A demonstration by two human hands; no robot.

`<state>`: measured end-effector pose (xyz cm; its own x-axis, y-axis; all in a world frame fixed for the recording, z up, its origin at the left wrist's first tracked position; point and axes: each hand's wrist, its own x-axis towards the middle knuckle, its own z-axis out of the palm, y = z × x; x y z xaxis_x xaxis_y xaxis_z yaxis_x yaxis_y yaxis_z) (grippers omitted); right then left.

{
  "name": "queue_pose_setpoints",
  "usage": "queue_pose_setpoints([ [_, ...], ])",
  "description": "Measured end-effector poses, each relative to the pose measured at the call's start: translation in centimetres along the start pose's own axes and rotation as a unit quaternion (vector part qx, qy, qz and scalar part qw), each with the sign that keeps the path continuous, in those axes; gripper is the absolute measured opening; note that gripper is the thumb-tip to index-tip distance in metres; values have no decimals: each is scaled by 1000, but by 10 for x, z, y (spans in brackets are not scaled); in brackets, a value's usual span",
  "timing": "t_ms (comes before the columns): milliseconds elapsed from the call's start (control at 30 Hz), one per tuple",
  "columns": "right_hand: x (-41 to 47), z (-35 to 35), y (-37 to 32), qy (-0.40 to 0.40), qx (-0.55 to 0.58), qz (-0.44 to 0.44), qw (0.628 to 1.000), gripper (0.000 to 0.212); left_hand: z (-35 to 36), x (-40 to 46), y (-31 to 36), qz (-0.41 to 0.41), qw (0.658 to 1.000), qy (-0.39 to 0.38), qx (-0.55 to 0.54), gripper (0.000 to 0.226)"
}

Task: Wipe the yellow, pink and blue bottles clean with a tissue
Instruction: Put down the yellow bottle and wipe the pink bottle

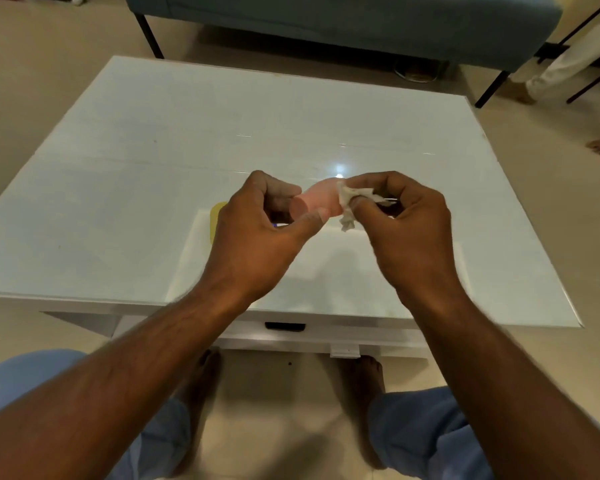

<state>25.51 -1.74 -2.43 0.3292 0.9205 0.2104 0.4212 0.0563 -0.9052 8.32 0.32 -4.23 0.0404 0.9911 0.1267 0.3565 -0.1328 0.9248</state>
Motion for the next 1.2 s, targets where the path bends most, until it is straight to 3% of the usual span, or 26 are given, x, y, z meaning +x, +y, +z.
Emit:
queue_pose_setpoints([
  [200,-15,7,-5,-42,-11,-57,997,20,0,2,-3,-15,1000,-5,-20,34],
  [367,2,-1,1,-11,-21,-5,1000,18,-2,3,5,17,1000,5,-10,34],
  [567,-12,7,-5,-37,40,-102,993,18,-4,3,8,63,998,5,0,38],
  [800,-4,6,-1,-78,47,-5,996,14,-6,6,9,64,998,14,-25,44],
  [967,-8,6,-8,-62,84,-64,993,16,-6,10,9,50,998,-2,-45,49],
  [1067,-8,6,-4,-63,77,-32,995,17,-8,10,7,61,997,-9,-41,50],
  [1200,-9,2,-8,-43,104,-77,991,16,-9,11,5,95,995,-31,13,44],
])
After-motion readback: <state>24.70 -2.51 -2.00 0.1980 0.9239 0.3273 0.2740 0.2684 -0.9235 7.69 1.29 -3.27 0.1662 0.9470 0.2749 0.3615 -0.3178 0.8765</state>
